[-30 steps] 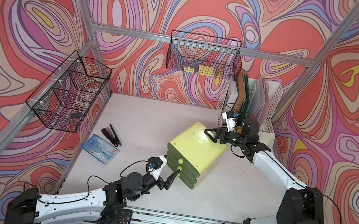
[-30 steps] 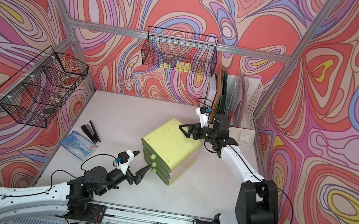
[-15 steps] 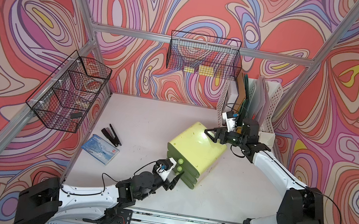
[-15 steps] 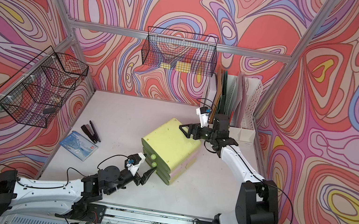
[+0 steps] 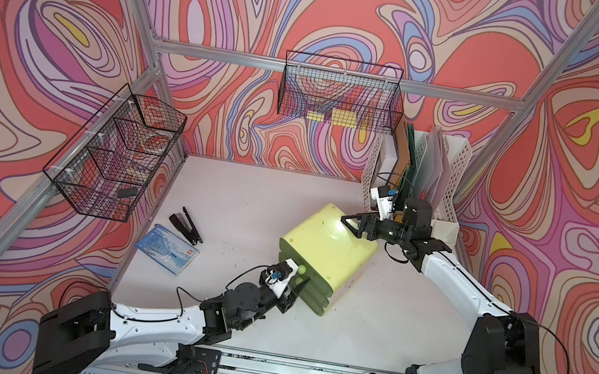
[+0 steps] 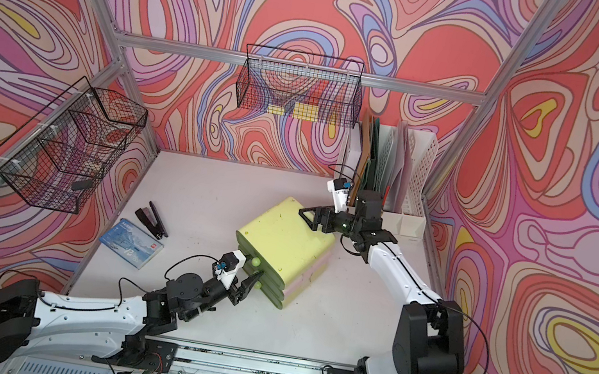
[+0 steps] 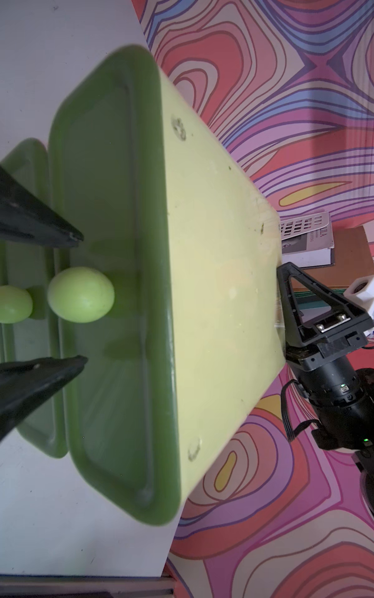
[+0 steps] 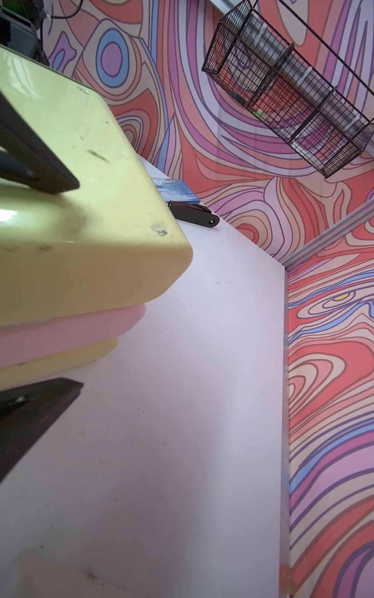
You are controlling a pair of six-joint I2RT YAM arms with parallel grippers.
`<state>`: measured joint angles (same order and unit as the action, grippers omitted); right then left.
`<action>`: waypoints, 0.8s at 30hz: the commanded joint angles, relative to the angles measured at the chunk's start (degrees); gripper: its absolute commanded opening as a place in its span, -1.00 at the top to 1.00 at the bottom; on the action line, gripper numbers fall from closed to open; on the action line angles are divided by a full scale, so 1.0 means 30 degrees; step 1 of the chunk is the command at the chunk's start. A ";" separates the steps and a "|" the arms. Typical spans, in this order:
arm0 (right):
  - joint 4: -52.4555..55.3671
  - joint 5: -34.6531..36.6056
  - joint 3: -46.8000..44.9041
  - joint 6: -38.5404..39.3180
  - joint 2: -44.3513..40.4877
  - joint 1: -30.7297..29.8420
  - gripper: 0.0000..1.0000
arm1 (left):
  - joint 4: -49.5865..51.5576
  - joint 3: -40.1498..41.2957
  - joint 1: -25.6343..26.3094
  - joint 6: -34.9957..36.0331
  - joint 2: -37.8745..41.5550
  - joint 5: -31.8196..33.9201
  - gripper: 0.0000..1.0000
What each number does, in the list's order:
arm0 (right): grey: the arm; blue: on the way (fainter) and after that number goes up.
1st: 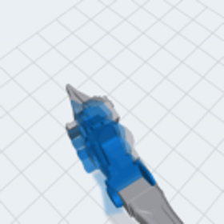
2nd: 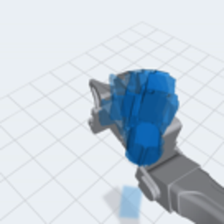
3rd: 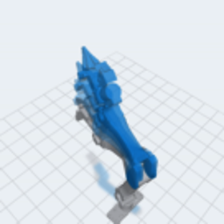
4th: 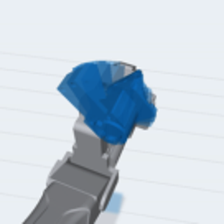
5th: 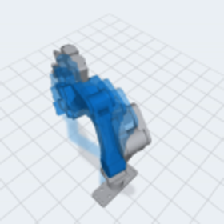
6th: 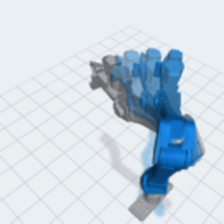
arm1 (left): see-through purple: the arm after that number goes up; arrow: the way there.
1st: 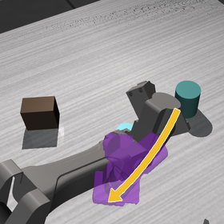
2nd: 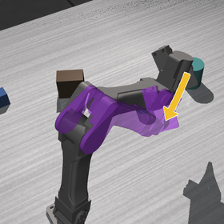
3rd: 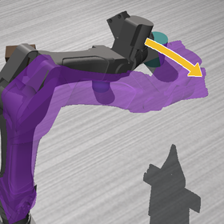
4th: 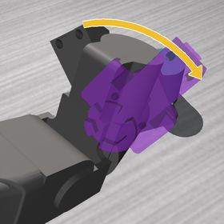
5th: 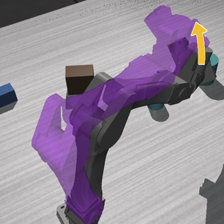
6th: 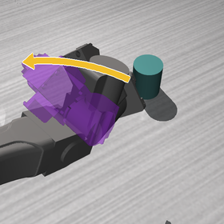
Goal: Take the mice out of the drawer
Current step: Open the drawer in the storage box.
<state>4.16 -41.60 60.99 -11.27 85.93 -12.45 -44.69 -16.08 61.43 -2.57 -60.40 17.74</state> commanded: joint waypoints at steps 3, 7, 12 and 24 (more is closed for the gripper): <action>0.0152 -0.0370 -0.0028 -0.0053 0.0346 -0.0222 -0.87 | -0.1476 -0.0850 -0.0151 0.0473 -0.0596 -0.0425 -0.05; 0.0139 -0.0389 -0.0028 -0.0053 0.0372 -0.0240 -0.87 | -0.1511 -0.0940 -0.0289 0.0468 -0.0693 -0.0419 -0.05; 0.0143 -0.0399 -0.0028 -0.0053 0.0397 -0.0219 -0.87 | -0.1569 -0.0939 -0.0379 0.0378 -0.0760 -0.0602 0.15; 0.0040 -0.0510 -0.0057 -0.0110 0.0571 -0.0227 -0.87 | -0.0820 -0.0471 -0.0408 -0.0023 0.0125 -0.0145 0.90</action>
<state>2.81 -41.65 60.99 -11.44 86.37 -12.14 -45.93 -16.97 60.42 -2.00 -61.71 17.65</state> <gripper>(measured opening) 0.934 0.206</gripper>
